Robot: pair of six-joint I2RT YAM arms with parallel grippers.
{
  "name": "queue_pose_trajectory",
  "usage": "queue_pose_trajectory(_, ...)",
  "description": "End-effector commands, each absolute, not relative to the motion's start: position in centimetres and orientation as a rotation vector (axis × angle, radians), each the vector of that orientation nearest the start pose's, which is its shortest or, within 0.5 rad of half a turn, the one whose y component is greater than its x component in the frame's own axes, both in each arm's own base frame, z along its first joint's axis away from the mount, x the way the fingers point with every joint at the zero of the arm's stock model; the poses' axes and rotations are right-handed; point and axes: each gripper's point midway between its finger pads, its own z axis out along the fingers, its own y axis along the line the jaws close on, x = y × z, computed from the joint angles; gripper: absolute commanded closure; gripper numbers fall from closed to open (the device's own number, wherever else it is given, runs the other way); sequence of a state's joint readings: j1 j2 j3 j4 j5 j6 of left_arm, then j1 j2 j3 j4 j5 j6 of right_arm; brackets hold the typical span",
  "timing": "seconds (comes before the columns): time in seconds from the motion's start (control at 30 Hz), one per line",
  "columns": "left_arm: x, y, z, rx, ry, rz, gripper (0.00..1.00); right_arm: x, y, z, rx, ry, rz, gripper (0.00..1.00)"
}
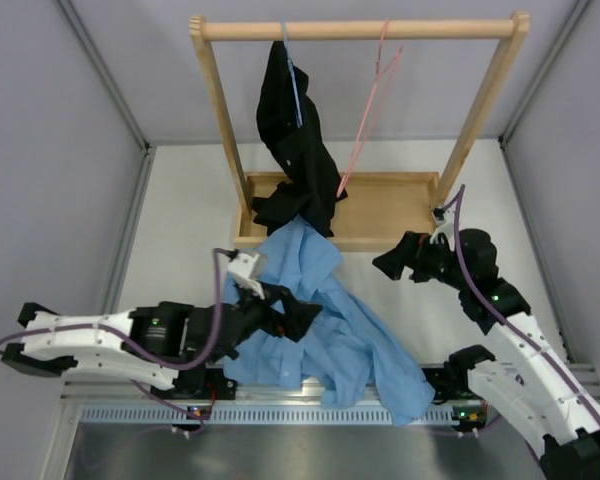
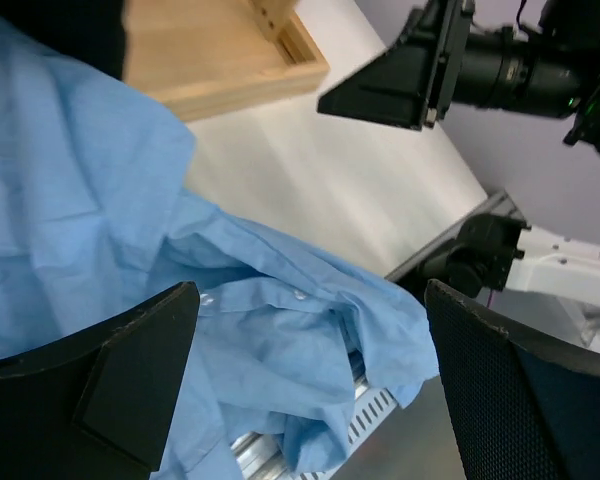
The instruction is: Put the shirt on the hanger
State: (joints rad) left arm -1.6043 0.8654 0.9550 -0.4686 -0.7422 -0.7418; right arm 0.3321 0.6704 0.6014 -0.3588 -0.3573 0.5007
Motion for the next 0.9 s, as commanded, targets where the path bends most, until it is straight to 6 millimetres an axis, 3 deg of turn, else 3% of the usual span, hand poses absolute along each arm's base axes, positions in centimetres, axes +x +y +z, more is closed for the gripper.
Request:
queue_pose_trajectory(0.0,11.4,-23.0,27.0,0.176,1.896,-0.745,0.02,23.5,19.6,23.2,-0.153,1.894,1.073,0.0)
queue_pose_trajectory(0.1,12.3,-20.2,26.2,0.118,1.903,-0.662,0.02,24.2,21.5,23.2,-0.172,1.887,1.106,0.0)
queue_pose_trajectory(0.23,13.0,-18.6,25.5,0.055,1.913,-0.566,0.02,25.3,25.2,23.6,-0.265,1.836,1.104,0.01)
queue_pose_trajectory(0.27,13.1,-18.4,25.2,0.059,1.919,-0.541,0.02,25.5,26.6,22.1,-0.29,1.878,1.092,0.01)
queue_pose_trajectory(0.37,13.1,-18.4,25.0,0.061,1.924,-0.543,0.02,26.8,29.5,21.4,-0.33,1.887,1.045,0.05)
queue_pose_trajectory(0.53,12.9,-18.4,24.8,0.079,1.934,-0.548,0.02,29.1,31.3,17.9,-0.288,1.939,0.877,0.11)
queue_pose_trajectory(0.57,12.8,-18.4,24.6,0.086,1.936,-0.543,0.02,29.1,31.8,16.8,-0.302,1.96,0.877,0.21)
queue_pose_trajectory(0.63,12.8,-18.4,24.4,0.1,1.938,-0.532,0.02,28.9,32.8,16.8,-0.332,1.928,0.923,0.39)
queue_pose_trajectory(0.67,12.8,-18.4,24.3,0.103,1.938,-0.529,0.02,27.8,33.4,16.4,-0.378,1.928,0.975,0.64)
queue_pose_trajectory(0.73,12.9,-18.3,24.2,0.109,1.936,-0.523,0.02,27.1,34.0,17.6,-0.412,1.867,1.037,0.84)
queue_pose_trajectory(0.77,12.9,-18.2,24.2,0.11,1.934,-0.521,0.02,26.2,33.7,17.9,-0.423,1.851,1.053,1.0)
queue_pose_trajectory(0.83,13.0,-18.0,24.5,0.105,1.928,-0.527,0.02,25.5,32.7,18.4,-0.409,1.832,1.049,1.0)
queue_pose_trajectory(0.87,13.0,-17.9,24.5,0.106,1.924,-0.527,0.02,25.0,31.3,19.4,-0.379,1.799,1.028,1.0)
